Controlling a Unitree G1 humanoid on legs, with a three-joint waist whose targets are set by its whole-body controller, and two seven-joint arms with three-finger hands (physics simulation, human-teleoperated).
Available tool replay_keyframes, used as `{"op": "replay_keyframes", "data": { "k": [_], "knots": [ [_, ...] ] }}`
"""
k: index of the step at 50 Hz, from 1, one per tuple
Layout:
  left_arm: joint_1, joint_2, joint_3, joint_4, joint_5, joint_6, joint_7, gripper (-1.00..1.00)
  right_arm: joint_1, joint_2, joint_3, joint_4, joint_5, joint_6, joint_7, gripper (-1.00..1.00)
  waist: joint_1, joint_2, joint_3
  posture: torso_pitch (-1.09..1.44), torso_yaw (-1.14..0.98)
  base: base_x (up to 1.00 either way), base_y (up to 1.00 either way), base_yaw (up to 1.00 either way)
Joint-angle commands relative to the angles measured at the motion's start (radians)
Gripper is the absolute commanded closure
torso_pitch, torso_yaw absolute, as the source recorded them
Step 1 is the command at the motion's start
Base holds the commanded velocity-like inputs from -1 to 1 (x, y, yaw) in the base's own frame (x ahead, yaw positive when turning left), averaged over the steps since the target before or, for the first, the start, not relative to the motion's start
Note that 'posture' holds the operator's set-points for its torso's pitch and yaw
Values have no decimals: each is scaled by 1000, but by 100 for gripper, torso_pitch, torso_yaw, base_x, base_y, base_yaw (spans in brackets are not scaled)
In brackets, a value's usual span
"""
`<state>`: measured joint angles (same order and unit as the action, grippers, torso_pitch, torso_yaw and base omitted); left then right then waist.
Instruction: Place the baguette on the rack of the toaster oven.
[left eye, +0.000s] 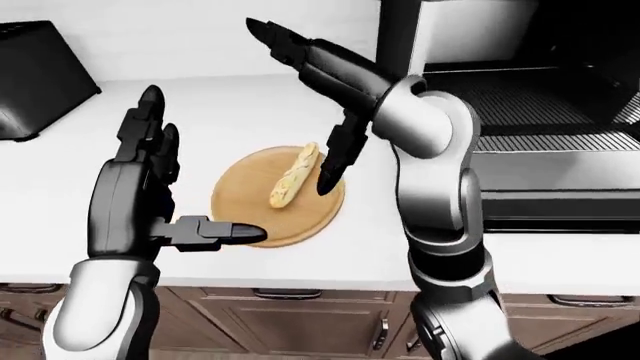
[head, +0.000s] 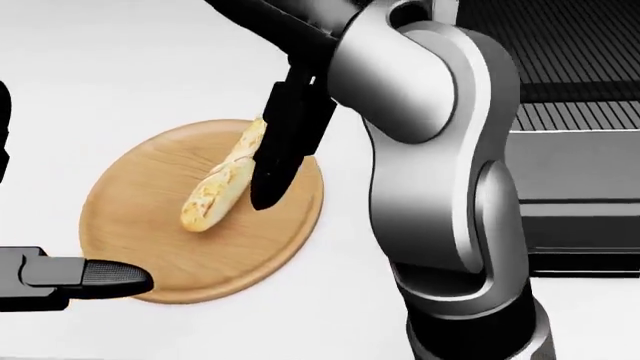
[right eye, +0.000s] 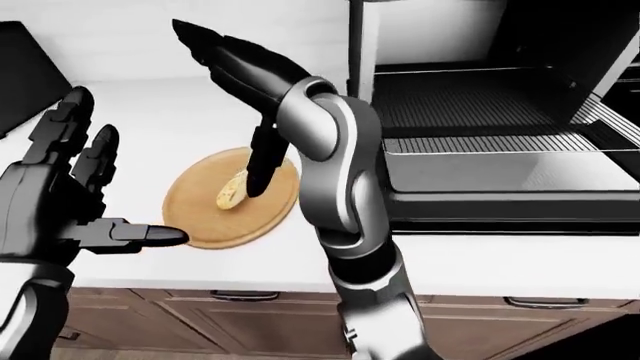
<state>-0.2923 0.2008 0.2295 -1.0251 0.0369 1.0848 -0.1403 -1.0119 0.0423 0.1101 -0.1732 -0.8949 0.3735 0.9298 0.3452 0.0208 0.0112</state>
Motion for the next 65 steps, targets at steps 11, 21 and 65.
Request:
{"op": "replay_keyframes", "data": {
  "k": [11,21,65],
  "knots": [
    [-35,9,3,-22,20,-21,-7,-100,-72,-38,-26,131,-7,-141,-24,-100,57,9,-27,0,40,0,0,0],
    [-34,10,2,-22,20,-21,-5,-100,-133,-71,-32,301,-6,-250,-45,-100,81,9,-35,0,40,0,0,0],
    [-17,-2,-8,-22,50,-36,-23,-100,-137,-97,-33,651,-100,-474,-52,-100,126,1,-46,0,40,0,0,0]
  ]
}}
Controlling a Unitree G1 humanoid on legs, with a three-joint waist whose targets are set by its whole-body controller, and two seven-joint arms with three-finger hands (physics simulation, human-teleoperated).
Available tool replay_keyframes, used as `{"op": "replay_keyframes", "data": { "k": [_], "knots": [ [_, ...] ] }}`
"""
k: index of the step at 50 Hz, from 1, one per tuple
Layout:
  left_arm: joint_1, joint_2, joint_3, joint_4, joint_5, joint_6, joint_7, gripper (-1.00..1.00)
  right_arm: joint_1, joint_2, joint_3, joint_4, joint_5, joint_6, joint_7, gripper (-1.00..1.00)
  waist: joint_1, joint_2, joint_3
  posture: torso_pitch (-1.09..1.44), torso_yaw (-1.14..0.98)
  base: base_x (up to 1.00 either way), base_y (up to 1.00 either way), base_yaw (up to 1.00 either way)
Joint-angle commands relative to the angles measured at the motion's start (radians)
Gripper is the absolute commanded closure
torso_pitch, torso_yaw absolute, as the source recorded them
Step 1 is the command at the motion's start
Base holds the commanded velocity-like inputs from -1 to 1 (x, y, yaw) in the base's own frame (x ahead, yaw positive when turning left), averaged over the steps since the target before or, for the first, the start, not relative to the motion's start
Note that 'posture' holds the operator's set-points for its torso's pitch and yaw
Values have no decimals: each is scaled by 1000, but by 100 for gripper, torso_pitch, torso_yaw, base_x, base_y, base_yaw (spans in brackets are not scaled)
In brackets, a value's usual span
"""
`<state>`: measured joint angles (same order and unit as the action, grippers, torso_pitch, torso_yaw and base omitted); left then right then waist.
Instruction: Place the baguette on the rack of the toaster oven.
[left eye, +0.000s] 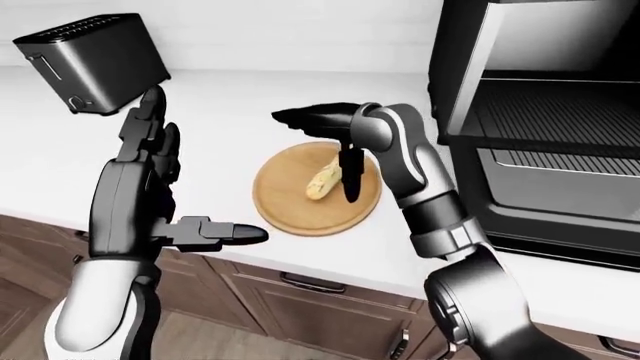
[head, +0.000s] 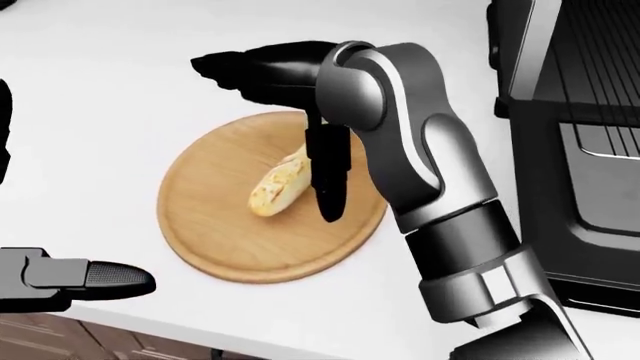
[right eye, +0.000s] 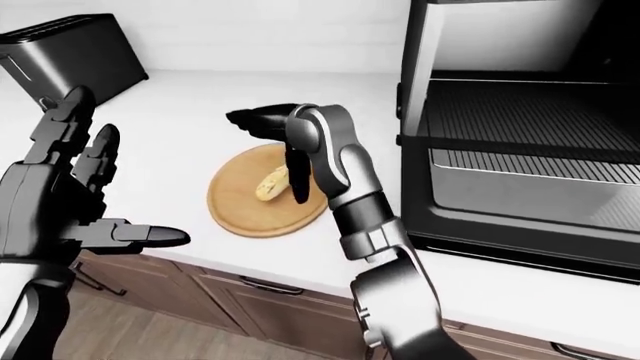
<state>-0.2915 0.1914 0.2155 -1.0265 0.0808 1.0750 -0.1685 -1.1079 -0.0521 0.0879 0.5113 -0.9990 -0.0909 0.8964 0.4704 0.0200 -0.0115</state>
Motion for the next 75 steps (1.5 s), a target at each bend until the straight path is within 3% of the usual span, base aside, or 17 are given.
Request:
{"op": "replay_keyframes", "data": {
  "k": [1,21,23,31,32,34,37,41,57,63,68,75],
  "knots": [
    [-21,7,6,-21,7,-24,5,-100,-41,-2,-10,-31,3,-12,-19,-100,1,2,-23,0,40,0,0,0],
    [-9,4,10,-21,11,-36,-2,-100,4,-6,-9,-23,-17,-18,9,-98,6,0,-26,0,40,0,0,0],
    [-5,5,10,-21,13,-38,-2,-100,6,-6,-9,-25,-18,-16,15,-81,7,0,-26,0,40,0,0,0],
    [-5,4,10,-21,15,-38,-4,-100,24,-5,-7,-40,-22,-12,38,-63,5,2,-28,0,40,0,0,0],
    [-7,3,9,-21,15,-37,-3,-100,26,-5,-6,-42,-24,-14,39,-44,4,2,-28,0,40,0,0,0],
    [-9,4,9,-21,15,-36,-4,-100,29,-5,-6,-46,-25,-12,49,-42,3,3,-29,0,40,0,0,0],
    [-8,4,10,-21,16,-36,-5,-100,32,-3,-7,-51,-26,-9,56,-18,1,4,-30,0,40,0,0,0],
    [-10,7,15,-21,16,-35,-6,-100,36,-3,-7,-53,-26,-8,65,-15,-3,7,-30,0,40,0,0,0],
    [-17,11,20,-21,12,-31,-5,-100,59,7,-1,-98,-33,2,113,57,1,2,-32,0,40,0,0,0],
    [-19,14,24,-21,9,-29,-3,-100,53,6,-4,-97,-31,1,112,62,5,-3,-34,0,40,0,0,0],
    [-17,16,24,-21,7,-31,-1,-100,35,4,-8,-97,-28,5,103,89,8,-6,-34,0,40,0,0,0],
    [-7,14,20,-21,10,-33,-2,-100,13,-6,-18,-138,-18,28,124,100,13,-9,-27,0,40,0,0,0]
  ]
}}
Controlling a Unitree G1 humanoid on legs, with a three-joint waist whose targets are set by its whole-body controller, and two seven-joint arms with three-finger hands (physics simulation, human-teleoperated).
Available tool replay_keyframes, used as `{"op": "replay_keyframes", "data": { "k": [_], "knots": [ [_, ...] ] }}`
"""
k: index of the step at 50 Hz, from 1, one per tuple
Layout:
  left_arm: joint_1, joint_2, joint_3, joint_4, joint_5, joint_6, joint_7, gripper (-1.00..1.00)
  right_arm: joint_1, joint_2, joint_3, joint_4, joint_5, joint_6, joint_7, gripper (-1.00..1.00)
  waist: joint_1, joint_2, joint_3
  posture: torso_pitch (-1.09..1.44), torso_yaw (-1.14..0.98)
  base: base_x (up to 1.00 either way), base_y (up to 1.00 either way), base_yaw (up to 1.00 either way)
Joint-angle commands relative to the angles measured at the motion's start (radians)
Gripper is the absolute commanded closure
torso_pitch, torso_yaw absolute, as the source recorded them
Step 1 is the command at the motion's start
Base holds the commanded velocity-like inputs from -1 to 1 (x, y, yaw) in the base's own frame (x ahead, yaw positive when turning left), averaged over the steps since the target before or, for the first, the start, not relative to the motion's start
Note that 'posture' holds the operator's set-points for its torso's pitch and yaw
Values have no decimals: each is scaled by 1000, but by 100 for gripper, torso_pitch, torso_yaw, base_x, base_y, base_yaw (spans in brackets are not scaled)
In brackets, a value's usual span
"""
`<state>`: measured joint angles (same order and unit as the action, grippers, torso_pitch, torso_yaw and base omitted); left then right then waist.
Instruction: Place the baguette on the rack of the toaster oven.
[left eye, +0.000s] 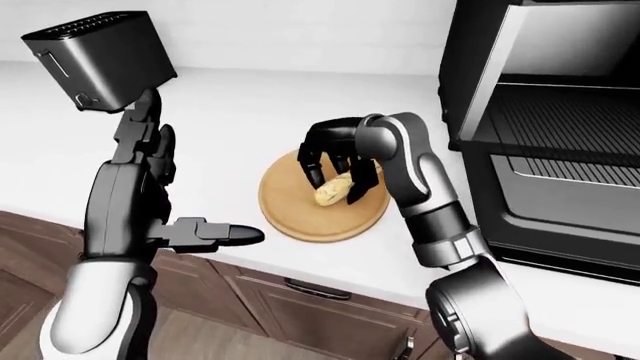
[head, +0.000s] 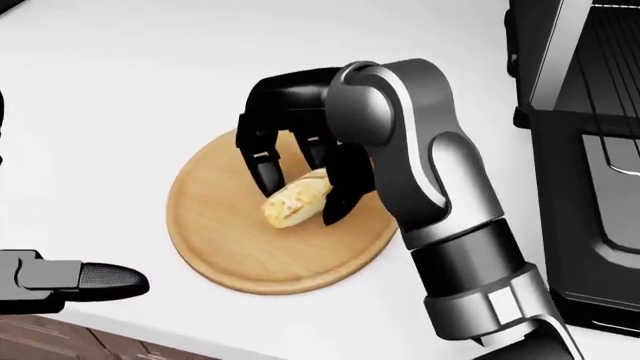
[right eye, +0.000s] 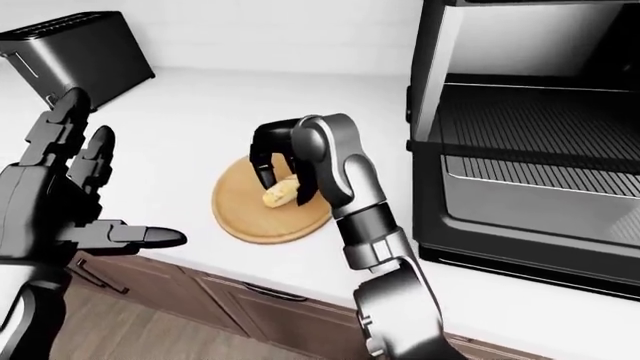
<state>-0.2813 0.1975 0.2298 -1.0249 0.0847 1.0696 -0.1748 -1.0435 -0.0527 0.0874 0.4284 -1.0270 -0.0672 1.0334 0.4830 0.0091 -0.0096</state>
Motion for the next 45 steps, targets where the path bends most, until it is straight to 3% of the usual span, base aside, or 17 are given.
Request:
{"op": "replay_keyframes", "data": {
  "k": [1,15,29,45],
  "knots": [
    [-16,7,6,-22,7,-29,4,-100,-53,-7,-18,-62,12,8,-10,100,1,2,-28,0,40,0,0,0],
    [-12,-1,0,-22,15,-33,0,-100,-95,-17,-30,-227,32,107,69,100,-1,8,-19,0,40,0,0,0],
    [-40,3,-7,-14,18,-17,5,-100,-256,-34,-52,-449,29,310,178,100,-5,13,-9,0,40,0,0,0],
    [-31,7,-4,-14,18,-21,1,-100,-293,-72,-63,-806,-121,536,446,100,-2,9,5,0,40,0,0,0]
  ]
}}
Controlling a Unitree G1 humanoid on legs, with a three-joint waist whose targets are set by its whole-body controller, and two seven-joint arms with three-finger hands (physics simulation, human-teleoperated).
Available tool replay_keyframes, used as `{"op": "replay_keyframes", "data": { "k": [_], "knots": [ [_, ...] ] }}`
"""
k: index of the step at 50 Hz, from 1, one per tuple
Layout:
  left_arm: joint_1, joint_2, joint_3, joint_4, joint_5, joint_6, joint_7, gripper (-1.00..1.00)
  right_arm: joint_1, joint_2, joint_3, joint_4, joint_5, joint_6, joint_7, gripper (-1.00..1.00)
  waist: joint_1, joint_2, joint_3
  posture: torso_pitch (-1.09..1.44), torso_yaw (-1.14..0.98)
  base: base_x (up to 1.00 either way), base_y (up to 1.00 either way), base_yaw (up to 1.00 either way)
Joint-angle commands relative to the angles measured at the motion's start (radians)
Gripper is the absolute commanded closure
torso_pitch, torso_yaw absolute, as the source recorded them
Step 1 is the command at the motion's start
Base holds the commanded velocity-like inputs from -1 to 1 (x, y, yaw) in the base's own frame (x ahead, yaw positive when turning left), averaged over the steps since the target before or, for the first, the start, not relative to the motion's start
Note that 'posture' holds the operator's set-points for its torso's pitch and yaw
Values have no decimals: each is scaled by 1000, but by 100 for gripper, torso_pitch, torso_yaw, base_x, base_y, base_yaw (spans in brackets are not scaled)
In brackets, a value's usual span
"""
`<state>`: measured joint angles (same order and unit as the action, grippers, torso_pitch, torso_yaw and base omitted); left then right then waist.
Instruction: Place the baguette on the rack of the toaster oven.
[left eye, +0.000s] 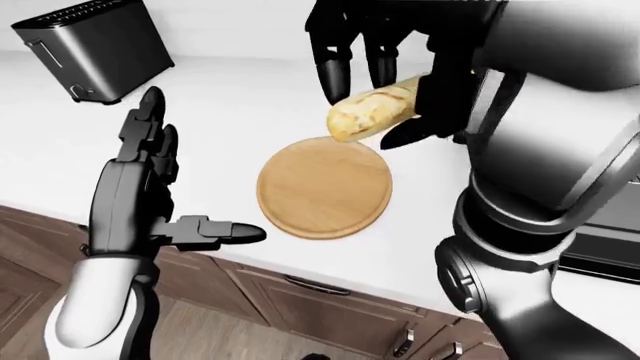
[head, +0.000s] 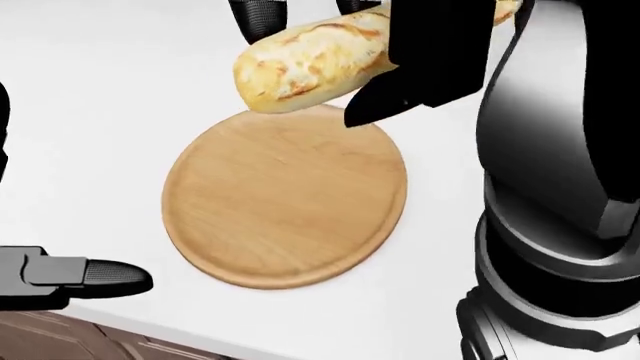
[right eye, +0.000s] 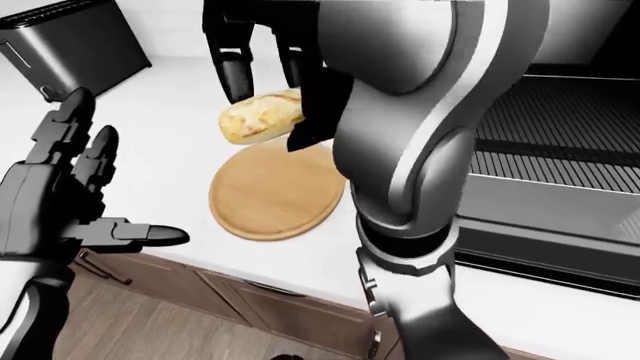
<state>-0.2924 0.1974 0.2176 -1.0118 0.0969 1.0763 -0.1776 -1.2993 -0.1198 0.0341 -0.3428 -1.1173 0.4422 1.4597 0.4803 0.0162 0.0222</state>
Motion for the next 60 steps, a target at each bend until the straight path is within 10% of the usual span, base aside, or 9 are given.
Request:
{"op": "replay_keyframes", "data": {
  "k": [1,60],
  "knots": [
    [-18,10,6,-28,8,-28,3,-100,-35,-9,-12,-47,-39,32,29,100,1,1,-26,0,40,0,0,0],
    [-27,3,-30,-23,52,-33,-16,-100,-24,-178,-61,-195,-104,121,155,100,-193,-11,7,0,12,0,0,0]
  ]
}}
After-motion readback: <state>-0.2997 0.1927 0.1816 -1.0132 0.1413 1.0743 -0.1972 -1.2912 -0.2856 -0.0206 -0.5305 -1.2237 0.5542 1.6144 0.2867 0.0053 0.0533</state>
